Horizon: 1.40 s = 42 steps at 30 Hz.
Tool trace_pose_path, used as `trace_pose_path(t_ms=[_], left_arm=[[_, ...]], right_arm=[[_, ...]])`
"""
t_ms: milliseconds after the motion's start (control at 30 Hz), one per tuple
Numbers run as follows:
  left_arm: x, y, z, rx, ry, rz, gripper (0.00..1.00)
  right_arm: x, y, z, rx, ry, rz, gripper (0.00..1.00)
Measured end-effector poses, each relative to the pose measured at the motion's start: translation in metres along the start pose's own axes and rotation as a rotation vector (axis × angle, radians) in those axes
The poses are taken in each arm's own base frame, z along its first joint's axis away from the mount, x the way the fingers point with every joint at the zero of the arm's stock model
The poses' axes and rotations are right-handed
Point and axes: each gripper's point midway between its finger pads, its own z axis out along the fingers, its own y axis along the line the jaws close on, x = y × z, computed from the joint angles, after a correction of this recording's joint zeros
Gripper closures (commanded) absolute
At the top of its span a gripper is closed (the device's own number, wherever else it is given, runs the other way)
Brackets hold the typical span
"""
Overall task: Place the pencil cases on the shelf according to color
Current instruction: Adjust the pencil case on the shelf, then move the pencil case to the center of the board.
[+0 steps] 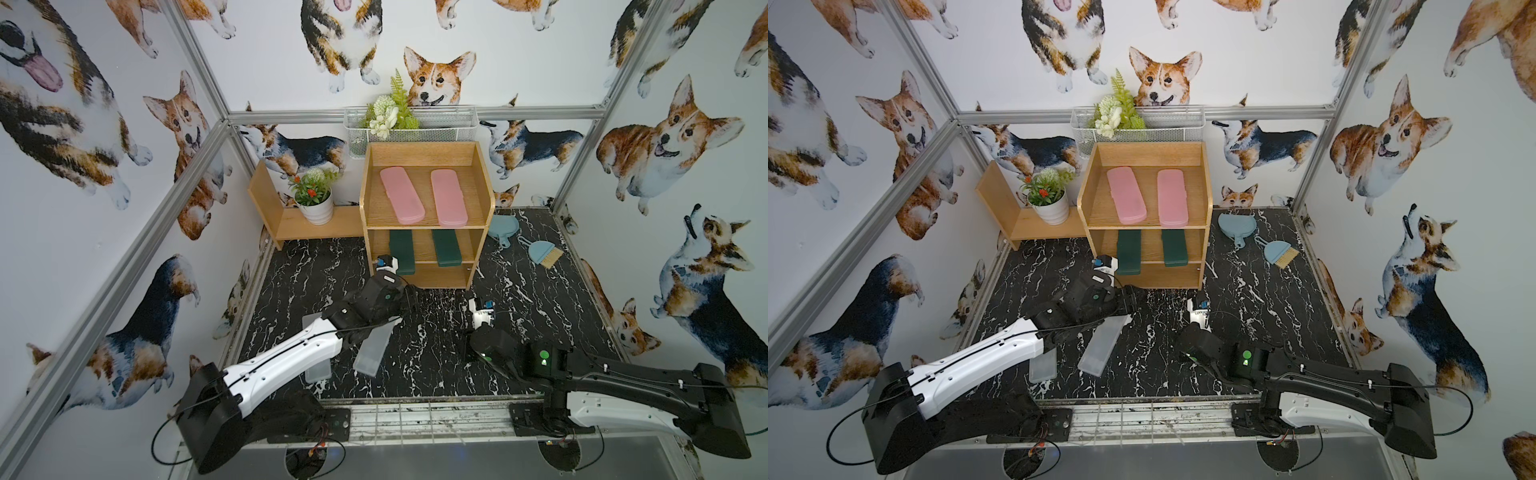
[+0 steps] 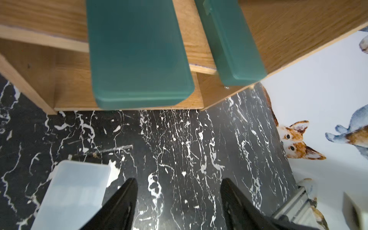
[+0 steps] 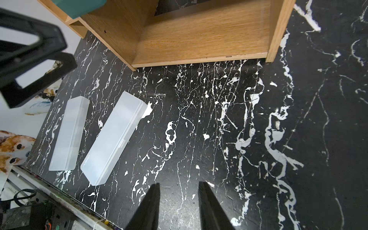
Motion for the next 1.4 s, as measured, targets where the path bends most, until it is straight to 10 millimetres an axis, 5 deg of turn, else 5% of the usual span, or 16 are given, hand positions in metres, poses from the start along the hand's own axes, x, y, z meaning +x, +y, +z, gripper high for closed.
trace_pose_path(t_ms=[200,400,500,667,800,967,1133,1400], left_arm=[[-0.025,-0.008,0.023,-0.055,-0.036,0.064,0.31],[-0.042,0.008,0.035,-0.140,-0.055,0.109,0.28],[-0.047,0.012,0.026,-0.158,-0.070,0.139,0.02],[-0.052,-0.004,-0.020,-0.050,-0.121,0.160,0.01],[-0.031,0.017,-0.053,-0.050,-0.122,0.144,0.01],[0.008,0.058,-0.065,-0.143,-0.048,0.092,0.01],[0.047,0.096,-0.051,-0.264,0.060,0.063,0.01],[0.099,0.135,-0.024,-0.368,0.194,0.046,0.01]], right_arm=[[-0.003,-0.006,-0.008,-0.012,-0.024,0.014,0.64],[0.003,-0.012,-0.007,-0.004,-0.016,0.013,0.63],[0.004,-0.013,-0.006,-0.001,-0.013,0.011,0.59],[0.004,-0.013,-0.006,0.002,-0.010,0.008,0.50],[0.009,-0.012,-0.003,0.006,0.011,-0.002,0.38],[0.020,-0.008,0.010,0.025,0.059,-0.027,0.19],[0.027,0.002,0.023,-0.002,0.075,-0.016,0.05],[0.042,0.004,0.033,-0.056,0.094,0.097,0.01]])
